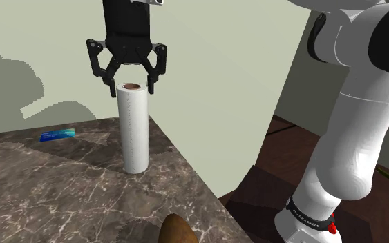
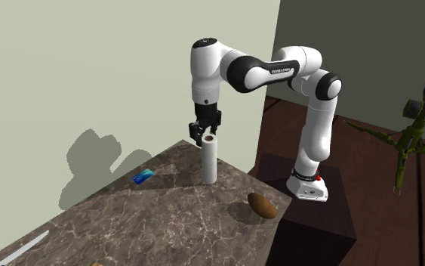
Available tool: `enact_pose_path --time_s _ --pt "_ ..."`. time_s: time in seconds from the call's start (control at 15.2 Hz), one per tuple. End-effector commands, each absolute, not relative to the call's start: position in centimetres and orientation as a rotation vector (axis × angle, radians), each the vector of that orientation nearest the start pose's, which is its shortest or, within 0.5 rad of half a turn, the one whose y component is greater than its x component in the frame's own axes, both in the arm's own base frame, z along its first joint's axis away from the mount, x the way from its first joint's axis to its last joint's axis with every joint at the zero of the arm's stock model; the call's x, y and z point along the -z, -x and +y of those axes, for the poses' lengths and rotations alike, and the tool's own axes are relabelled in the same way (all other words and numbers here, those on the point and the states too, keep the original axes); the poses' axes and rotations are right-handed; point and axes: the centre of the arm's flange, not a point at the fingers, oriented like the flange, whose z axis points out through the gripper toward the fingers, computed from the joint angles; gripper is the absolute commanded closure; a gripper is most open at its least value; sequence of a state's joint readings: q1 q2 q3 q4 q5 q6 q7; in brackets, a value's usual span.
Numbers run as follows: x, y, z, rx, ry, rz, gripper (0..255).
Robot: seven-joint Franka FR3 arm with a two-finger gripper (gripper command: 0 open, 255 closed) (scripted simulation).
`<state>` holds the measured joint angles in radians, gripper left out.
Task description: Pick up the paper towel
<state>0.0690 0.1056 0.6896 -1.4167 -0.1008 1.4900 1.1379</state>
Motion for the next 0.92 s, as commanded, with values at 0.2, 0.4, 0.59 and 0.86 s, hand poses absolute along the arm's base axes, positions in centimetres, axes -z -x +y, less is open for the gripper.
enact_pose_path --time_s 0.2,0.4,0.59,0.86 --pt "-64.1 -43.9 36.9 0.033 3.109 0.613 255" --pt "-64.1 -43.8 37.0 0.033 3.109 0.613 255" --pt "-64.6 -43.8 36.8 0.033 3.109 0.613 255" --pt "-66.7 -43.8 36.8 0.033 3.109 0.613 255"
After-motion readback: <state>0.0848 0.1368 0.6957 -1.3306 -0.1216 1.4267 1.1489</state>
